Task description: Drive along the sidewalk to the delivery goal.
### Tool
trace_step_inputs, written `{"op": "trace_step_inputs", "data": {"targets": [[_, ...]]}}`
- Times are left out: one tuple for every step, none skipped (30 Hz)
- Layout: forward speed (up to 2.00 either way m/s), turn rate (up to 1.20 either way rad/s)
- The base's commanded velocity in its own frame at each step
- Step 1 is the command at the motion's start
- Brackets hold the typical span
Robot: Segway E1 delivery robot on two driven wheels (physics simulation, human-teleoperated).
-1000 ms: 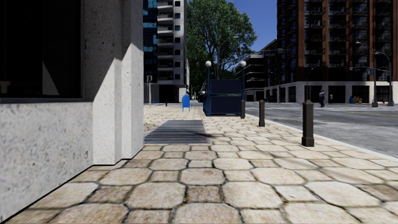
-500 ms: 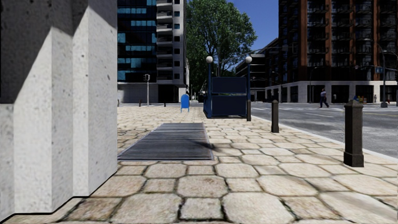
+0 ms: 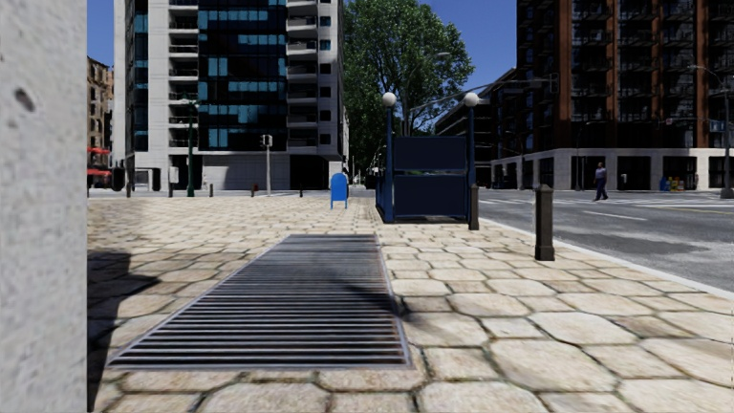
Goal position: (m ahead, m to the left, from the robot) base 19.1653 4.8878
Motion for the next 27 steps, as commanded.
{"op": "trace_step_inputs", "data": {"targets": [[2.0,0.1],[2.0,0.17],[2.0,0.17],[2.0,0.22],[2.0,0.26],[2.0,0.27],[2.0,0.3],[2.0,0.3],[2.0,0.35],[2.0,0.37],[2.0,0.37],[2.0,0.37],[2.0,0.37],[2.0,0.37],[2.0,0.37],[2.0,0.37],[2.0,0.37],[2.0,0.37],[2.0,0.37],[2.0,0.37],[2.0,0.37],[2.0,0.37],[2.0,0.37],[2.0,0.36],[2.0,0.35],[2.0,0.35],[2.0,0.35]]}}
